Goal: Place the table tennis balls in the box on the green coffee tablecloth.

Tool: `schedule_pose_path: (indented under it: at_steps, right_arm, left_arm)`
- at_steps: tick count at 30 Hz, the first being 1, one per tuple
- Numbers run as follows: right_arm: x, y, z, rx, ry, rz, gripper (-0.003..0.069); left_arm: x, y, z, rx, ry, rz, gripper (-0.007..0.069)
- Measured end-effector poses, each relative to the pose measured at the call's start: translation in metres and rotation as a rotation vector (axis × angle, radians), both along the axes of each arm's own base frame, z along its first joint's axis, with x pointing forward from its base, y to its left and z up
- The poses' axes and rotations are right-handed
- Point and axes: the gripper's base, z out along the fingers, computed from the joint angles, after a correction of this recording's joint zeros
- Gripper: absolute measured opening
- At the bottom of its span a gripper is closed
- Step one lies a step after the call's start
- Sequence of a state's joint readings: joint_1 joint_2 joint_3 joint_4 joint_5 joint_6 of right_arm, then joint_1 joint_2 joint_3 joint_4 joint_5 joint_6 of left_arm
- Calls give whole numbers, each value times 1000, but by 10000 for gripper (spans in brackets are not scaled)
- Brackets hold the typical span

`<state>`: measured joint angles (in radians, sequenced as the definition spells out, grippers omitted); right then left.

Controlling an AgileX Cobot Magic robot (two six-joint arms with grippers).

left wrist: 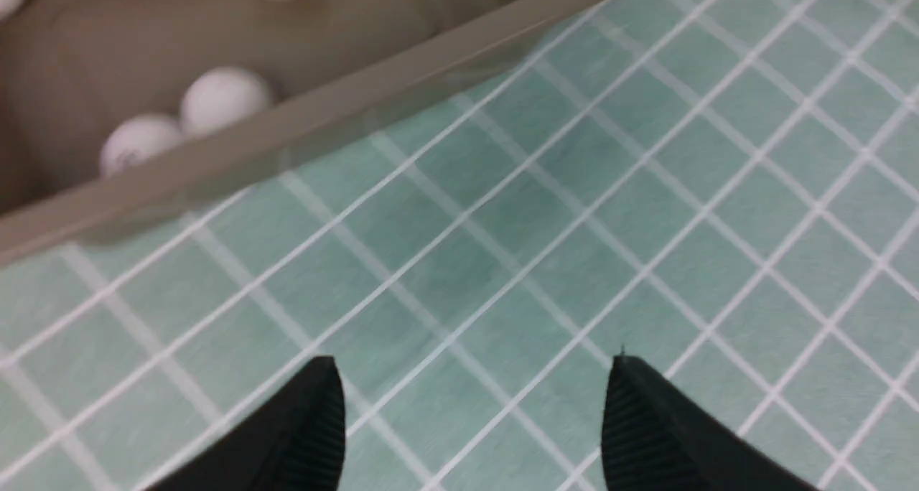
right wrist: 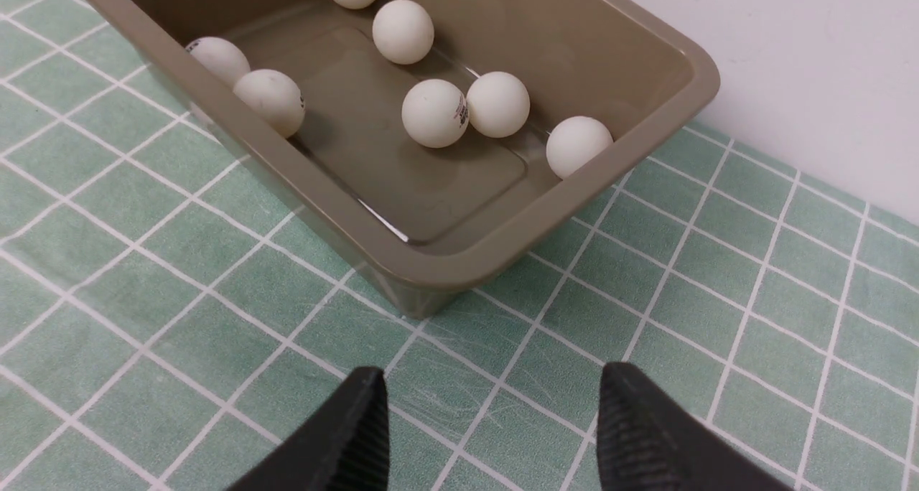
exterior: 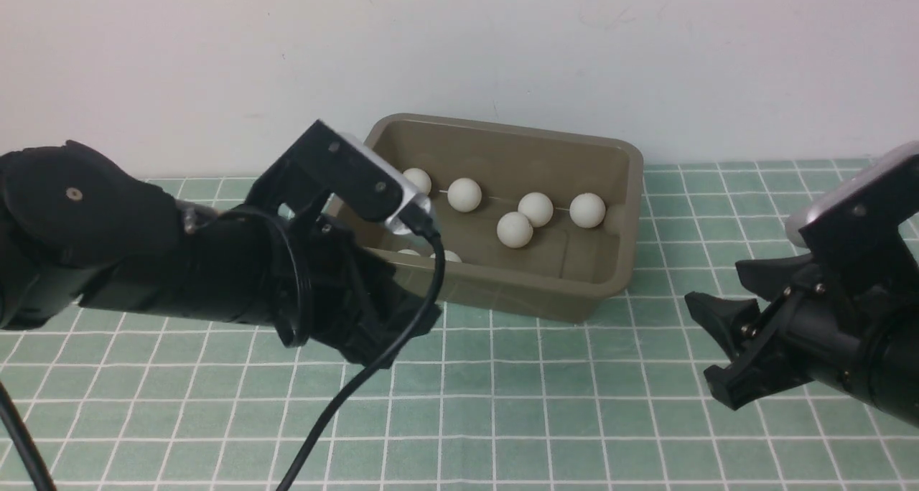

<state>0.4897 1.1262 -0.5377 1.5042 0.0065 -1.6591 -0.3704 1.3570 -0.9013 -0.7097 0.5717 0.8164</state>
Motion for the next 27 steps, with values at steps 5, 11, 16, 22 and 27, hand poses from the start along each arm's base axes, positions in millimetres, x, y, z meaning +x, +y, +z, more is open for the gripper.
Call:
schedule_pose_path:
  at_steps: [5, 11, 16, 22, 27]
  right_arm:
    - [0, 0, 0, 45, 24, -28, 367]
    - [0, -1, -1, 134, 72, -91, 367]
    - [-1, -1, -2, 191, 102, -126, 367]
    - [-1, -1, -2, 191, 102, -126, 367]
    - [-1, -1, -2, 191, 102, -126, 367]
  left_arm:
    - [-5, 14, 8, 48, 9, 109, 436]
    - [-23, 27, 40, 46, -102, 166, 410]
    - [-38, 33, 61, 3, -180, 183, 381]
    - [-36, 36, 75, -53, -295, 228, 373]
    - [-34, 37, 78, -66, -343, 246, 373]
